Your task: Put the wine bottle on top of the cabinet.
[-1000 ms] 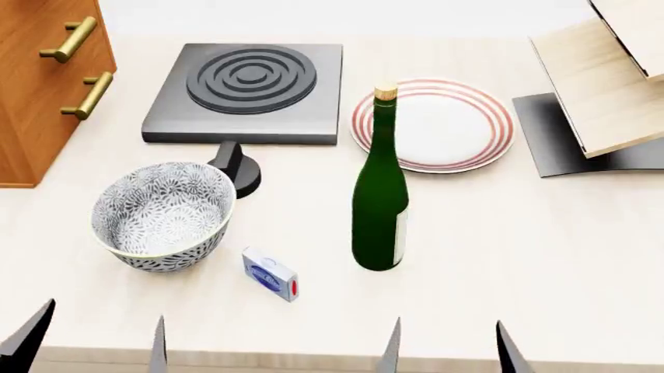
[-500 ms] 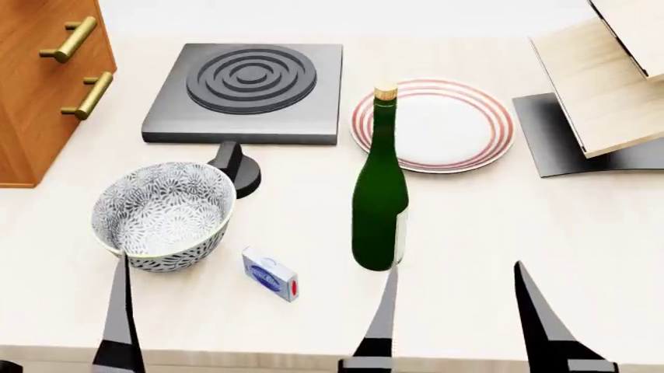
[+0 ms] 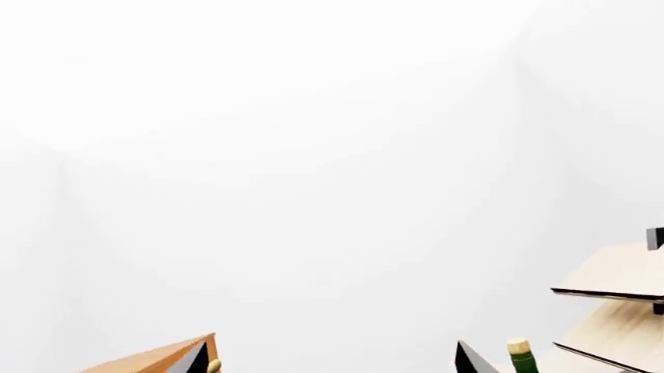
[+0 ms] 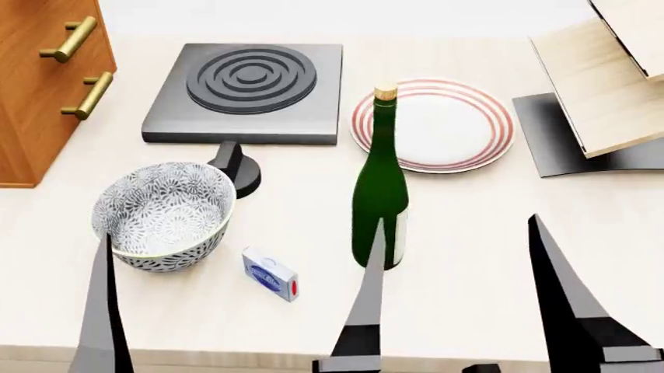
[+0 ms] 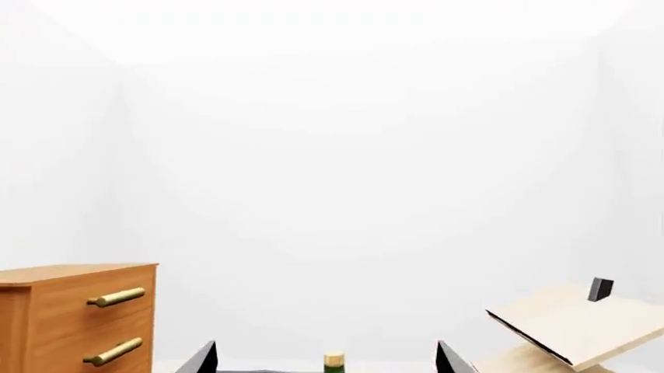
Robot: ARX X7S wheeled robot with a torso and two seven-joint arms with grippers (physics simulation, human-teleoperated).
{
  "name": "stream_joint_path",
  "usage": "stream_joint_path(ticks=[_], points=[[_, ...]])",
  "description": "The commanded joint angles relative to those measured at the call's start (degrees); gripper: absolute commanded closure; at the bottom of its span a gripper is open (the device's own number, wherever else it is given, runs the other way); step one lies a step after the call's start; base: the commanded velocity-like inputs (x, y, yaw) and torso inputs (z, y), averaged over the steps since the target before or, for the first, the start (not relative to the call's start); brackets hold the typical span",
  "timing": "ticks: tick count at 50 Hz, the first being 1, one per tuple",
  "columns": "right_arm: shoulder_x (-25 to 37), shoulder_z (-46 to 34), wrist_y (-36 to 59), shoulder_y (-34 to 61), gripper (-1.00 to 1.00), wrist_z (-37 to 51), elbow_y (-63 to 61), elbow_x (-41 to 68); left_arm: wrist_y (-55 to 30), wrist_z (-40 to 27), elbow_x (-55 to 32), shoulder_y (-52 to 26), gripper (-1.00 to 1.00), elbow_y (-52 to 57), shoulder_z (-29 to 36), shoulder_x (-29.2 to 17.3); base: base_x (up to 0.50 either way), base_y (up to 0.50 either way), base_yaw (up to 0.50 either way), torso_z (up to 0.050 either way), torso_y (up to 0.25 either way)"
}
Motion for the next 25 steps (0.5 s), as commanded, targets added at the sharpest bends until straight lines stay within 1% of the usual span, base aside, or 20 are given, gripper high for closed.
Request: stream_joint_path(ticks=[1, 16, 20, 25], points=[[8.5, -5.8, -2.3, 4.0, -1.00, 11.1, -0.8, 5.4, 0.7, 1.6, 1.9, 0.2, -1.00, 0.8, 0.5, 1.0, 0.00, 0.00, 0.00, 0.000, 0.000], [9.9, -7.3, -5.2, 4.6, -1.00, 11.5, -0.5, 6.9, 0.8, 1.8, 2.1, 0.1, -1.00, 0.8, 0.7, 1.0, 0.02, 0.00, 0.00, 0.000, 0.000], [10.4, -7.8, -5.9, 4.9, -1.00, 11.8, -0.8, 7.2, 0.7, 1.8, 2.2, 0.1, -1.00, 0.8, 0.8, 1.0, 0.36, 0.00, 0.00, 0.000, 0.000], [11.5, -8.9, -6.4, 5.9, -1.00, 13.1, -1.2, 8.0, 1.1, 1.7, 2.3, 0.3, -1.00, 0.8, 0.9, 1.0, 0.49, 0.00, 0.00, 0.000, 0.000]])
